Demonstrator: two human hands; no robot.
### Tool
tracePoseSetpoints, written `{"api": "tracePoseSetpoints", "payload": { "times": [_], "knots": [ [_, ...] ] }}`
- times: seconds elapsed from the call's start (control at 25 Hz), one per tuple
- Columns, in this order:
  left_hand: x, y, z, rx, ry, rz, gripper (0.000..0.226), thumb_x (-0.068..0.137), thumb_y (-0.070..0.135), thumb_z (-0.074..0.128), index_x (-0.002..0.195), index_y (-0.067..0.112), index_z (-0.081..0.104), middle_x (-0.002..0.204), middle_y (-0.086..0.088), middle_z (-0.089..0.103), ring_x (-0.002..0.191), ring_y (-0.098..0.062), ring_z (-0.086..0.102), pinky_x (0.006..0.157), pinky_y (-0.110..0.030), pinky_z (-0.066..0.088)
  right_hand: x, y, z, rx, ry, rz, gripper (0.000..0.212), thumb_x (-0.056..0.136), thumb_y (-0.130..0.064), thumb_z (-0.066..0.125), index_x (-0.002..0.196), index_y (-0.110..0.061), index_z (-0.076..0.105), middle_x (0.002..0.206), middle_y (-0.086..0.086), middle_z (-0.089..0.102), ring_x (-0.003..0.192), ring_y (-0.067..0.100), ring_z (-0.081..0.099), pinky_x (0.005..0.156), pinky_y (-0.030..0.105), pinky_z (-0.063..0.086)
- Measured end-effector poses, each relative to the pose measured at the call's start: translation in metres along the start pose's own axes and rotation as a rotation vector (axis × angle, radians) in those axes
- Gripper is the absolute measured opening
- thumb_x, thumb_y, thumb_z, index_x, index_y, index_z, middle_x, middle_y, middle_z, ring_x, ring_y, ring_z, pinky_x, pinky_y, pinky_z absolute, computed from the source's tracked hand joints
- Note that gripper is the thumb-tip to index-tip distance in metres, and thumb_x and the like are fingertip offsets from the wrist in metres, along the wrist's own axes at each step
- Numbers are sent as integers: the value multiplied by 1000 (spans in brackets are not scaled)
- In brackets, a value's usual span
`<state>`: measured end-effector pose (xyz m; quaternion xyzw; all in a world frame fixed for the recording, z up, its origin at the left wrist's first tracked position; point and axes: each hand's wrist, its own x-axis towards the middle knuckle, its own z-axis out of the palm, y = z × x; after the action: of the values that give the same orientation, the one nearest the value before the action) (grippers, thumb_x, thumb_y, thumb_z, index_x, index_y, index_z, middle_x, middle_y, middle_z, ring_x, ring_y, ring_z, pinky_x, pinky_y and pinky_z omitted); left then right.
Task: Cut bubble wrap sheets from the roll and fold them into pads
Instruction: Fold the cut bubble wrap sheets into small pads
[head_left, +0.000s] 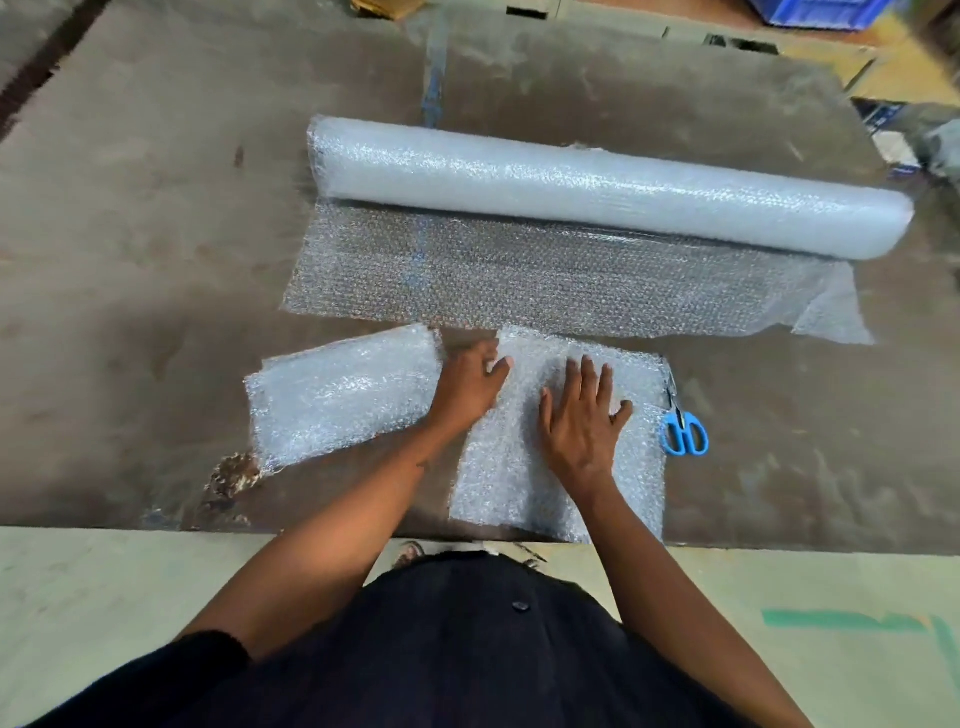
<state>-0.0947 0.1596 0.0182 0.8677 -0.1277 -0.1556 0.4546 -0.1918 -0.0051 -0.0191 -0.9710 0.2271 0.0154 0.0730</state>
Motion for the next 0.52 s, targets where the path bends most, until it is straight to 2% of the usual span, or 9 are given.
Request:
{"api": "tracePoseSetpoints", "payload": {
  "times": [0.16,0.24,0.32,0.4,0.52],
  "knots": [
    [27,6,32,207,18,6,53,106,18,61,155,5,48,149,-21,55,137,-35,53,117,-36,37,3,26,0,138,-180,-81,73,109,-66,25,171,-31,11,179,-4,-3,165,26,-10,123,74,3],
    [34,9,38,224,53,-1,51,108,18,56,157,9,45,153,-20,47,137,-33,51,115,-38,40,12,34,-6,171,-206,-140,73,108,-69,24,171,-34,9,179,-7,-5,164,24,-12,123,72,0],
    [37,11,42,223,114,3,51,106,17,60,155,12,46,148,-18,47,130,-31,54,108,-38,45,21,43,-9,173,-217,-202,72,108,-68,25,170,-36,8,179,-8,-5,164,22,-10,123,72,2],
    [40,8,43,205,190,26,49,102,14,68,149,13,54,136,-13,56,118,-25,60,97,-32,49,29,49,-9,176,-216,-245,72,108,-68,26,170,-37,9,179,-9,-3,165,20,-8,124,71,5],
    [41,3,43,177,318,58,29,96,13,75,124,16,68,109,-2,69,93,-14,66,75,-17,50,40,53,-6,182,-218,-290,73,108,-69,26,170,-36,7,179,-8,-5,165,20,-9,124,70,3]
  ]
}}
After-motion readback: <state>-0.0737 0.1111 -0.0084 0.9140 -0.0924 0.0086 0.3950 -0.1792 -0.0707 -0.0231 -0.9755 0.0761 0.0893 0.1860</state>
